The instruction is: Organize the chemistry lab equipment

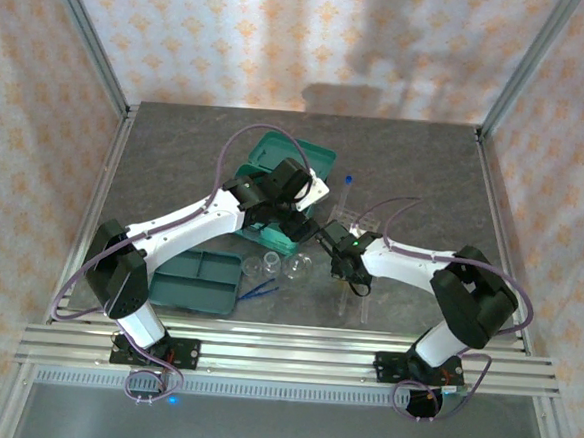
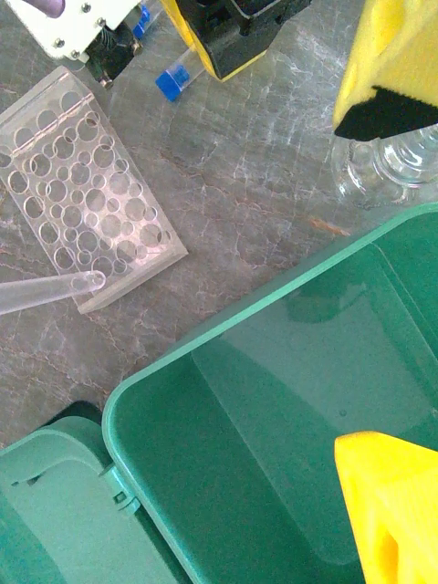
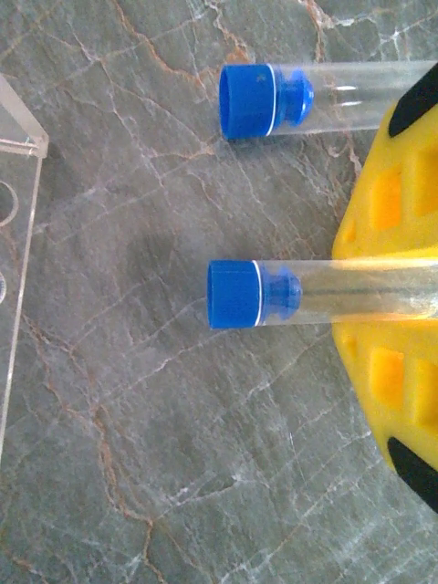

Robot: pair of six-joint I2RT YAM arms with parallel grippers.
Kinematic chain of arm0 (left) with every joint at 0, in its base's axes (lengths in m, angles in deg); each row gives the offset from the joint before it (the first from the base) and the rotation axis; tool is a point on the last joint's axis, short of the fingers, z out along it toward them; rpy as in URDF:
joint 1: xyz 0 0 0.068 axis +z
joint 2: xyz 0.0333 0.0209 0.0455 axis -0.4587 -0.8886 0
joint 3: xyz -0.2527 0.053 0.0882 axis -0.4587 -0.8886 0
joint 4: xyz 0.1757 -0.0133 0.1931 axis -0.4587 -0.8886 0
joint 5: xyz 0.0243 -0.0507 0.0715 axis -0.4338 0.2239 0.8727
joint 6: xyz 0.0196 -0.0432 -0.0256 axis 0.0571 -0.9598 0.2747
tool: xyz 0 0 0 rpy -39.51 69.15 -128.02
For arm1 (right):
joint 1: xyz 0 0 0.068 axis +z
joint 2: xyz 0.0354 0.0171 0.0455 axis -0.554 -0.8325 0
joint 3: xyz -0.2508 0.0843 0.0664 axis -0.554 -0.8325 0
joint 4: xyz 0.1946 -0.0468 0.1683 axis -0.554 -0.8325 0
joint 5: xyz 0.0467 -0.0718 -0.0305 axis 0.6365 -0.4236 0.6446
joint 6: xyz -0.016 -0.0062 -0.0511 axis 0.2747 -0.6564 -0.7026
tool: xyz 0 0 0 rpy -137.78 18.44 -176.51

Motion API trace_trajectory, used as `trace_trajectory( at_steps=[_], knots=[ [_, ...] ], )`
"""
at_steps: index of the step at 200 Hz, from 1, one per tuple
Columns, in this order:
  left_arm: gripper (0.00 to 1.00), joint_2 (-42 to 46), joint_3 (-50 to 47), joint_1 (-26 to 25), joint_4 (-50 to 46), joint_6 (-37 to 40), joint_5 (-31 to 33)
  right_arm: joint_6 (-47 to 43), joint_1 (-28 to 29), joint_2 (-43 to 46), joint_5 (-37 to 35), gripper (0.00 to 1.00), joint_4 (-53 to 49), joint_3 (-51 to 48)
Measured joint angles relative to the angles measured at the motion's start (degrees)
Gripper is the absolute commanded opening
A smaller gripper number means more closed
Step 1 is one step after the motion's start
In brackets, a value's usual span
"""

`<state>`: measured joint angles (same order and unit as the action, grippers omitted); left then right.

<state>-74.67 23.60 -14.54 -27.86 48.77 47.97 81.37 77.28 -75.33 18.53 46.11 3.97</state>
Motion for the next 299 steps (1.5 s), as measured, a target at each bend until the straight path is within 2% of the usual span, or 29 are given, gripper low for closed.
trace_trajectory(
  at_steps=[28,87,111,173,249,299],
  knots=[
    [0.86,0.00,0.00,0.00,0.00,0.00,0.52,-0.26,-0.02,1.68,-0.37,0.18,-0.26,0.00],
    [0.86,0.00,0.02,0.11,0.00,-0.07,0.59,-1.07,-0.02,14.97,-4.02,0.19,-6.16,4.31],
    [0.86,0.00,0.33,0.37,-0.09,-0.72,-1.38,-1.05,-0.02,19.06,-6.58,0.19,-8.57,6.34],
    [0.86,0.11,0.92,0.63,-0.09,-3.17,-15.10,2.99,-0.02,23.26,-12.37,0.19,-10.05,7.89],
    [0.86,0.76,0.92,0.66,0.07,-7.54,-29.18,9.20,0.00,26.10,-14.45,0.19,-2.93,8.66],
    [0.85,0.72,1.25,2.82,1.84,-12.87,-38.21,10.56,0.22,26.05,-14.38,0.19,1.70,10.47]
  ],
)
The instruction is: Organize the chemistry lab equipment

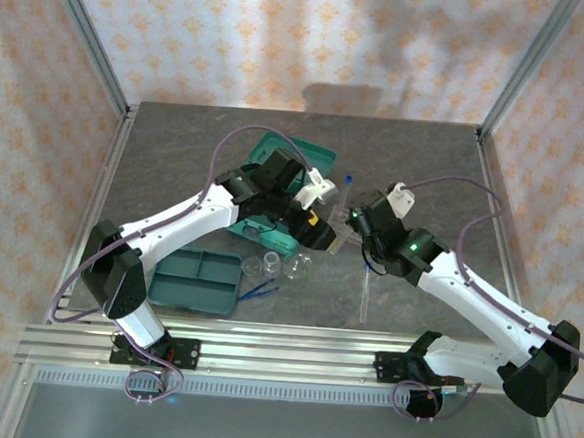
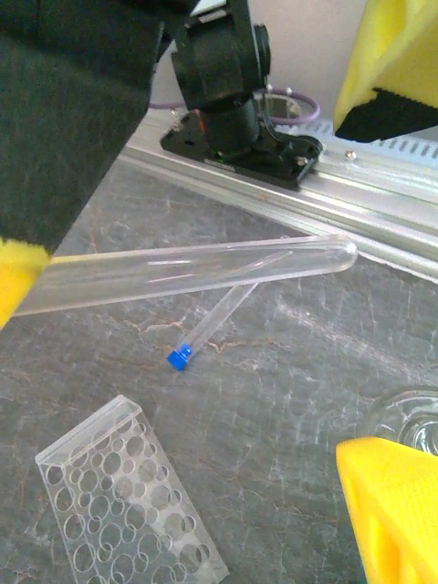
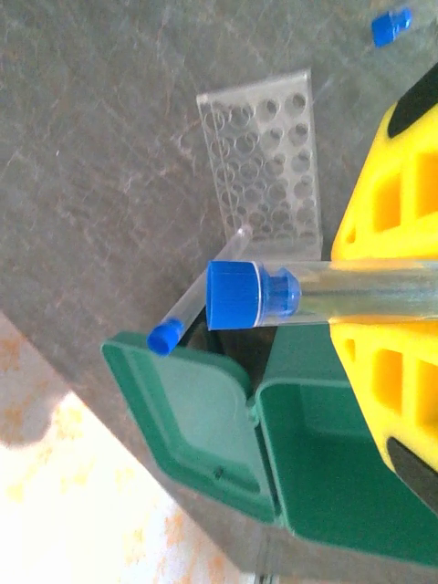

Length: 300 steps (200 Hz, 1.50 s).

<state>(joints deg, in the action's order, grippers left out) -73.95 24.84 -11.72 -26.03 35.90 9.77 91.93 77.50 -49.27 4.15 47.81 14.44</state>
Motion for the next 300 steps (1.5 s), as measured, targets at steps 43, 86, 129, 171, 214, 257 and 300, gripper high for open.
trace_trajectory(
  at_steps=[43,86,129,171,214,257,300],
  knots=[
    [0.77,-0.11,0.04,0.96,2.16,-3.72,-3.54,0.33,0.26,-1.03,0.26,0.19,3.39,2.16],
    [0.66,-1.18,0.04,1.60,3.76,-5.62,-6.69,0.70,0.44,-3.02,1.05,0.19,5.55,2.82],
    [0.59,-1.92,0.04,1.73,4.57,-6.95,-8.81,0.87,0.52,-3.30,1.75,0.20,7.08,3.87],
    [0.28,-2.27,0.04,2.51,5.66,-8.22,-10.01,1.07,1.22,-3.30,2.58,0.20,8.26,4.66],
    [0.17,-2.32,0.04,3.08,6.10,-8.09,-10.58,1.07,1.70,-3.30,2.60,0.20,8.50,4.76],
    [0.07,-2.29,-0.04,3.08,6.27,-6.86,-10.08,1.05,1.75,-3.30,2.56,0.20,8.41,4.90],
    [0.07,-2.12,-0.07,3.10,5.92,-4.46,-8.07,0.79,1.75,-3.28,2.78,0.31,6.71,6.14]
  ],
)
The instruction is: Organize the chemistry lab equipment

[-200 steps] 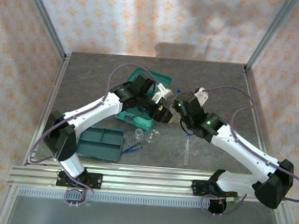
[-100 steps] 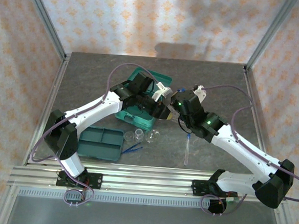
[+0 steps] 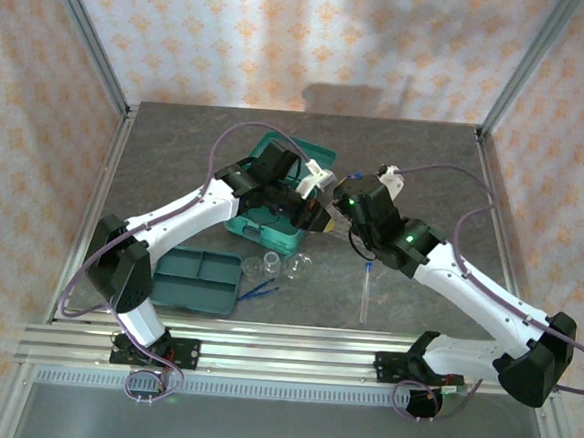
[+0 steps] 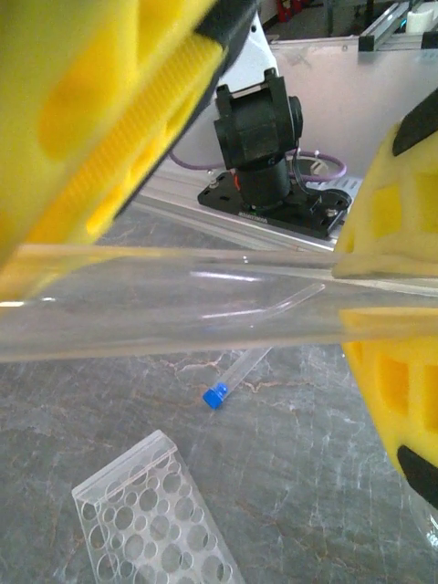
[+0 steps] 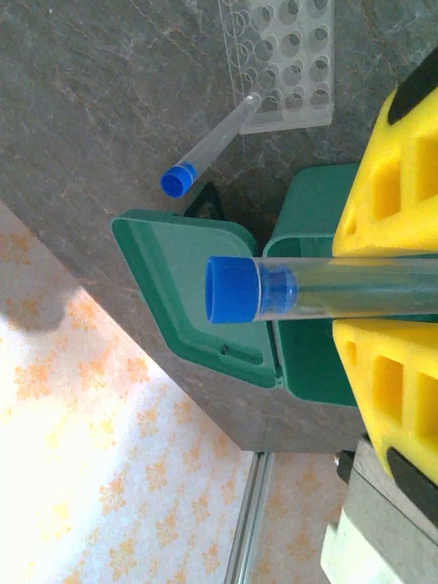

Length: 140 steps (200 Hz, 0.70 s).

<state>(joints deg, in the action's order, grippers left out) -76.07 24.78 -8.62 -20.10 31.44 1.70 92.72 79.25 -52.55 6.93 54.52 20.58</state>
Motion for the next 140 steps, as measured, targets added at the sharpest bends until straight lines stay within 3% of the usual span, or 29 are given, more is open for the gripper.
trace_trajectory(
  at_steps=[64,110,140],
  knots=[
    [0.07,1.05,0.04,2.14,-4.52,6.62,4.09,-3.41,-1.60,4.20,2.58,0.43,-6.97,2.27],
    [0.07,2.95,0.09,3.30,-9.14,13.14,6.62,-8.81,-15.91,4.66,20.83,0.45,-10.60,6.36],
    [0.07,3.76,0.09,3.30,-10.32,15.43,7.02,-11.26,-18.03,2.25,32.52,0.45,-11.34,6.86]
  ],
)
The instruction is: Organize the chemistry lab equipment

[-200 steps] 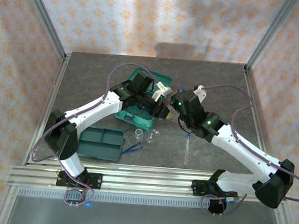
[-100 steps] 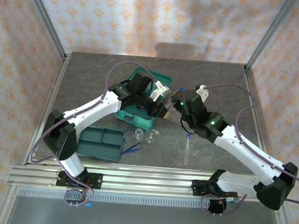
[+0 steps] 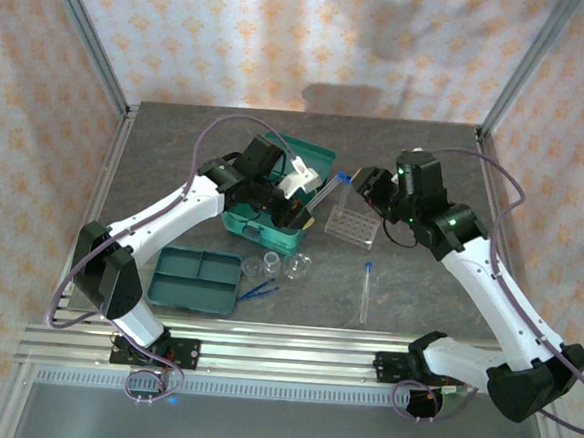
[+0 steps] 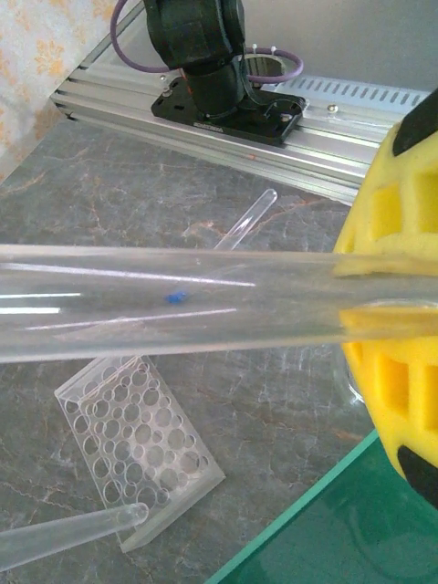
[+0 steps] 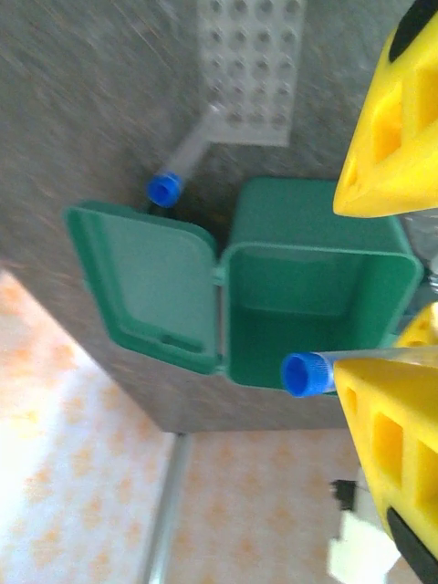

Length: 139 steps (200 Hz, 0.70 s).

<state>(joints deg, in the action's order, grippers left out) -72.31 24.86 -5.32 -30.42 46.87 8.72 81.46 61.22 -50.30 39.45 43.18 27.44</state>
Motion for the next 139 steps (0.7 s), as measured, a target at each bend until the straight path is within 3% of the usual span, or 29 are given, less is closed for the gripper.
trace_trajectory(
  at_steps=[55,139],
  knots=[
    [0.07,0.37,0.02,0.00,-2.08,2.62,0.00,-0.15,-2.67,-1.31,14.36,0.45,1.81,-0.83],
    [0.07,0.37,0.02,-0.02,-2.99,4.13,-0.50,-0.11,-2.64,-3.04,21.66,0.45,5.68,-3.72]
  ],
)
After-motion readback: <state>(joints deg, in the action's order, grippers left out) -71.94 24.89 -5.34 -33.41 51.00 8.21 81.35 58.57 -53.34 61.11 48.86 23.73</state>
